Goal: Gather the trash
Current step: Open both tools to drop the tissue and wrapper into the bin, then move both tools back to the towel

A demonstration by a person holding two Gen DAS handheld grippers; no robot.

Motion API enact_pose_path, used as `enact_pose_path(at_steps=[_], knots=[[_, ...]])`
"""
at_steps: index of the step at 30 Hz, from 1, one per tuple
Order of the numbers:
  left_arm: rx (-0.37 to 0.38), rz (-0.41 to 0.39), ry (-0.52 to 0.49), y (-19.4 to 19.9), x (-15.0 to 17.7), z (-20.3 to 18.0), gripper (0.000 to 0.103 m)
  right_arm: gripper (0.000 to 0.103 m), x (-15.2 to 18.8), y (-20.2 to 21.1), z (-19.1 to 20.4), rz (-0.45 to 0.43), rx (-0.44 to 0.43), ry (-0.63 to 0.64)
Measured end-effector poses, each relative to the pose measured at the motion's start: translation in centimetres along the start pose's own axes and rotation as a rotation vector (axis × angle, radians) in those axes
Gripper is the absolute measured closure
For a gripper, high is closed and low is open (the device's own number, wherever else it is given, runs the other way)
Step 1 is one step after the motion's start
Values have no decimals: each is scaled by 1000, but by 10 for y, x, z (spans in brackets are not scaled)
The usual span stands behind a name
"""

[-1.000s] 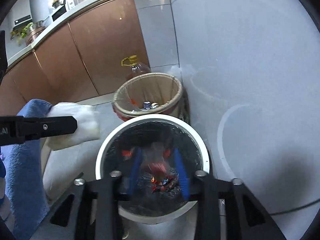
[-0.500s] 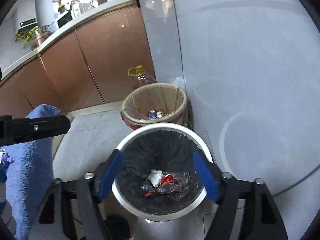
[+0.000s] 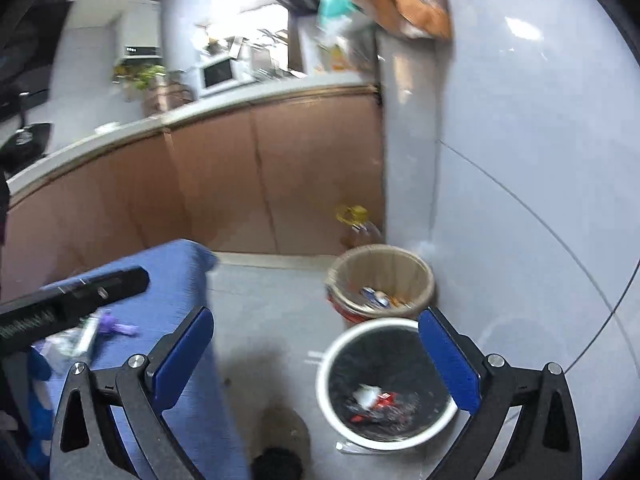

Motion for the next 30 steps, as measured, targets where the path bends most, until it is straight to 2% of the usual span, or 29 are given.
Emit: enact_pose_path(at_steps=[5, 9, 13, 18, 23, 30], knots=[[-50, -3, 10, 50, 10, 23, 62, 0, -22, 43, 39, -88, -122, 0], [-96, -54, 13, 98, 12, 41, 62, 0, -39, 77, 69, -159, -205, 11], [-139, -101, 32, 150, 19, 59, 62, 0, -49, 105, 92, -210, -243, 47], [-181, -149, 68, 202, 30, 83, 61, 0, -50, 129, 117, -221, -288, 79], [-254, -201, 101, 258, 43, 114, 61, 0, -45, 150, 145, -219, -319, 139], [-345, -246, 161, 328, 66, 168, 61, 0, -37, 156, 181, -197, -380, 187]])
Point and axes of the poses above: each gripper's, at about its wrist camera, not at the fingertips, and y roughly against the way its jaws point, z to its left, x to its underside, the point moved 10 cm from there along -y, roughly the way its jaws point, and after that the axes turned 12 degrees about x, right-handed, at the moved point
